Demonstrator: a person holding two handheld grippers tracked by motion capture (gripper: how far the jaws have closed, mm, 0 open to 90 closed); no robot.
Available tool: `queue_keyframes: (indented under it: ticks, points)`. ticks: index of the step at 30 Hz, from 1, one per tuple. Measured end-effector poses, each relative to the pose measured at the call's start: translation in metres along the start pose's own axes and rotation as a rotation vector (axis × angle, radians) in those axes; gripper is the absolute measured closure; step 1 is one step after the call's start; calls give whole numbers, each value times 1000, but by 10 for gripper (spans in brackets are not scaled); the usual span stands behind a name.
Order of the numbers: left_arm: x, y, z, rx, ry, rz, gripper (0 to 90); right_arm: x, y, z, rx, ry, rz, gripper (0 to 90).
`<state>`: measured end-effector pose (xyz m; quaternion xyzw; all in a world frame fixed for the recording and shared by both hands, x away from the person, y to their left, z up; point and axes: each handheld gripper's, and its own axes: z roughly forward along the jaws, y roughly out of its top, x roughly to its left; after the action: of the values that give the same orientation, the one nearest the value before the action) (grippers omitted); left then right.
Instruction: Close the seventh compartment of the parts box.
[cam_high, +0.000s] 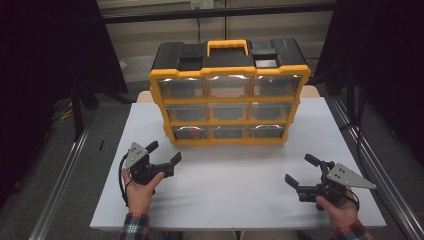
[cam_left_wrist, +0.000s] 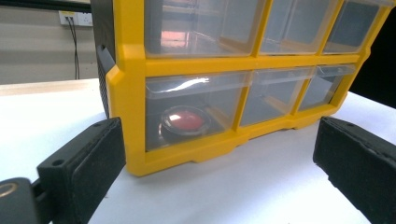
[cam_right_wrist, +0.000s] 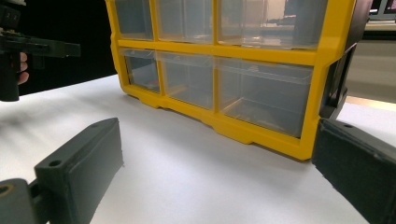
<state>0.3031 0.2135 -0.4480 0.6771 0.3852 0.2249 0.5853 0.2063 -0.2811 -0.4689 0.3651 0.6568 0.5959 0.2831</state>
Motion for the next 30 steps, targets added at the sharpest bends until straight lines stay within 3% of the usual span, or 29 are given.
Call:
queue_keyframes:
  ticks: [4, 6, 12, 18, 30]
  points:
    - [-2, -3, -2, -4, -18, -14, 26, 0, 0, 0, 0, -2, -1, 17]
    - [-1, -4, -5, 0, -18, 10, 26, 0, 0, 0, 0, -2, -1, 17]
    - [0, -9, -11, 9, -7, 14, 27, 0, 0, 0, 0, -2, 0, 17]
    - [1, -11, -16, 19, -27, 37, 26, 0, 0, 0, 0, -3, 0, 17]
    - [5, -14, -24, 3, -25, 17, 26, 0, 0, 0, 1, -2, -2, 17]
